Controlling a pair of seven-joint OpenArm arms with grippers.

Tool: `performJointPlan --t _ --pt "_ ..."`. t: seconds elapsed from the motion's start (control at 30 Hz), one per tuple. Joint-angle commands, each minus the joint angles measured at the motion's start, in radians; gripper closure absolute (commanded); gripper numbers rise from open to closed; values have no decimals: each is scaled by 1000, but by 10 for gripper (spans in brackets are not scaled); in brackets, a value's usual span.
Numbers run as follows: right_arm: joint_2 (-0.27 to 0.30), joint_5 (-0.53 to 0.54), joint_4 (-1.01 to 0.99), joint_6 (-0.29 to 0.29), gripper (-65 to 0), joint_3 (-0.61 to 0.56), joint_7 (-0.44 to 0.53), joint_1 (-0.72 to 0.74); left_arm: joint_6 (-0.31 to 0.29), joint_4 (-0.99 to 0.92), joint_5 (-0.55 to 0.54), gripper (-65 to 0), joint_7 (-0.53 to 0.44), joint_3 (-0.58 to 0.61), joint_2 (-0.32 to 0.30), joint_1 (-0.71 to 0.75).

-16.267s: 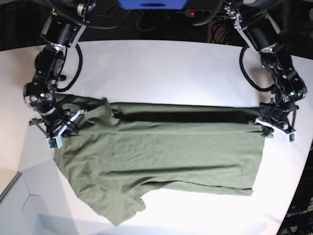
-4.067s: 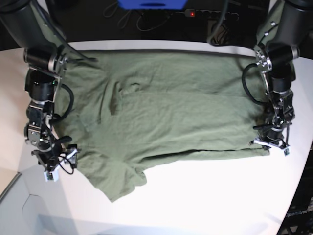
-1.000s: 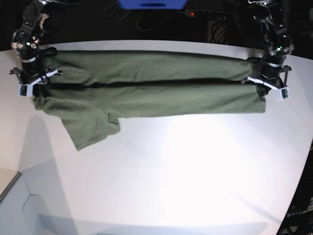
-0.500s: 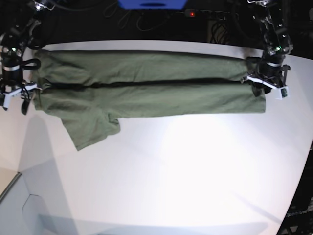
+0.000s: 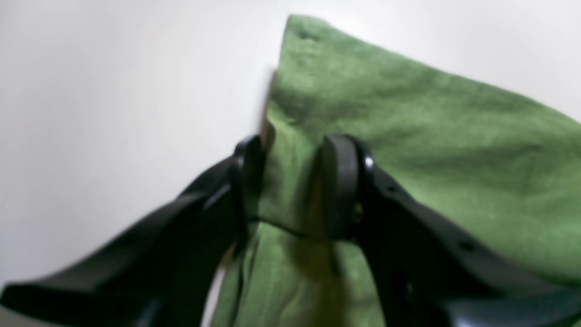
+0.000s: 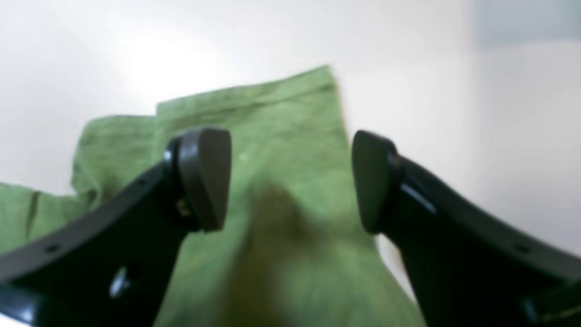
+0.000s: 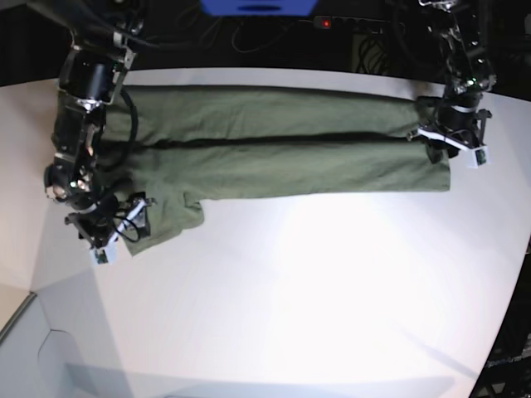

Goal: Layout the t-shirt on the table in an organized manner, then fold the t-shirt properly
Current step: 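Grasp the loose sleeve with the right gripper and tuck it under the fold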

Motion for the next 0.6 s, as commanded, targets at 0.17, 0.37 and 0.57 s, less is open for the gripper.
performJointPlan --t 0.17,0.37,0.57 --pt "64 15 -281 -56 -419 -4 163 164 0 17 -5 -220 -19 -5 -12 -2" --pt "93 15 -427 -85 -417 -4 255 188 0 16 -5 -219 -19 -10 -15 -2" --pt "56 17 -382 -82 -295 -4 258 114 0 16 -5 -219 -19 -11 -19 -5"
